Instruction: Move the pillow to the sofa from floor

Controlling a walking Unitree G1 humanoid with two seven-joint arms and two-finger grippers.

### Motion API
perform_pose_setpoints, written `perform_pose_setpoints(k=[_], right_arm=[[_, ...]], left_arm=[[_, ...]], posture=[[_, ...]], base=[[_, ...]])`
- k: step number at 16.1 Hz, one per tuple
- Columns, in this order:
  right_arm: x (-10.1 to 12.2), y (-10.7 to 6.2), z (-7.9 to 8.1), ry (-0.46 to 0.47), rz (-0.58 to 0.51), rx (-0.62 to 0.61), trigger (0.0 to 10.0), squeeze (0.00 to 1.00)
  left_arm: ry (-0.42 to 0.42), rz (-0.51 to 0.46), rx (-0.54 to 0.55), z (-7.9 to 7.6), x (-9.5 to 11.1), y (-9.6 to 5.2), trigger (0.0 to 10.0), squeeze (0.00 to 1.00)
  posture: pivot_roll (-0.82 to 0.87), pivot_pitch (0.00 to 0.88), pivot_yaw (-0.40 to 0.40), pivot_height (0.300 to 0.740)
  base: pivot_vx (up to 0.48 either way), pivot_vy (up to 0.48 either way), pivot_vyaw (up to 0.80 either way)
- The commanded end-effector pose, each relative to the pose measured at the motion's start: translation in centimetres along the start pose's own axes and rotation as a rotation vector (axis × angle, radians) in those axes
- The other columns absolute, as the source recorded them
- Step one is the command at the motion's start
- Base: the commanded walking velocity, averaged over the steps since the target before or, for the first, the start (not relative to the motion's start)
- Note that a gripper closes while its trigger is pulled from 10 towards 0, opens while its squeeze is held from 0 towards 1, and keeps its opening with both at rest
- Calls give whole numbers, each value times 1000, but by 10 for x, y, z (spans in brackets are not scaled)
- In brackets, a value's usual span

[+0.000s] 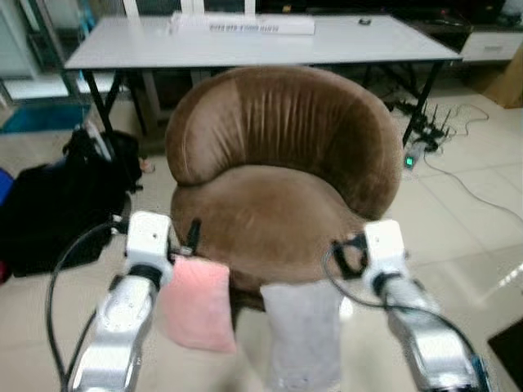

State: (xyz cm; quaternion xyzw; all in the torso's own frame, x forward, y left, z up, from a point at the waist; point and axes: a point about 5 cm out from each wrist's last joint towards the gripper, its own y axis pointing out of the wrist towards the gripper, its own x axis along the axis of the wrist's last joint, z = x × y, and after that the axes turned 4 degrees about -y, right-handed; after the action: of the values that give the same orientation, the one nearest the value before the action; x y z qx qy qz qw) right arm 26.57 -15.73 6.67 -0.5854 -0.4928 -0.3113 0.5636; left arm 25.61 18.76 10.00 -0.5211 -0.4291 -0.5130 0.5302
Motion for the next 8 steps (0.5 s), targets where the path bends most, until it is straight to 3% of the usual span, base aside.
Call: perform_pose_setpoints(k=[1, 4, 6, 7, 8], right_arm=[[-2, 0, -9, -6, 6, -23, 10000, 0], [-5, 2, -12, -7, 11, -27, 10000, 0], [-7, 3, -12, -8, 14, -26, 10000, 0], [-8, 4, -12, -9, 15, -25, 10000, 0], [-9, 4, -12, -9, 16, -24, 10000, 0]], left_arm=[[0, -3, -11, -4, 2, 1, 10000, 0], [-3, -3, -11, -4, 2, 1, 10000, 0], [-63, 28, -15, -5, -1, 1, 10000, 0], [-55, 17, -15, -5, 0, 1, 10000, 0], [-40, 17, -2, -3, 0, 1, 10000, 0]], posture=[[61, 0, 22, 740], [60, 0, 22, 740], [60, 0, 22, 740], [60, 0, 22, 740], [60, 0, 22, 740]], base=[[0, -480, 0], [0, -420, 0], [0, 480, 0], [0, 480, 0], [0, 0, 0]])
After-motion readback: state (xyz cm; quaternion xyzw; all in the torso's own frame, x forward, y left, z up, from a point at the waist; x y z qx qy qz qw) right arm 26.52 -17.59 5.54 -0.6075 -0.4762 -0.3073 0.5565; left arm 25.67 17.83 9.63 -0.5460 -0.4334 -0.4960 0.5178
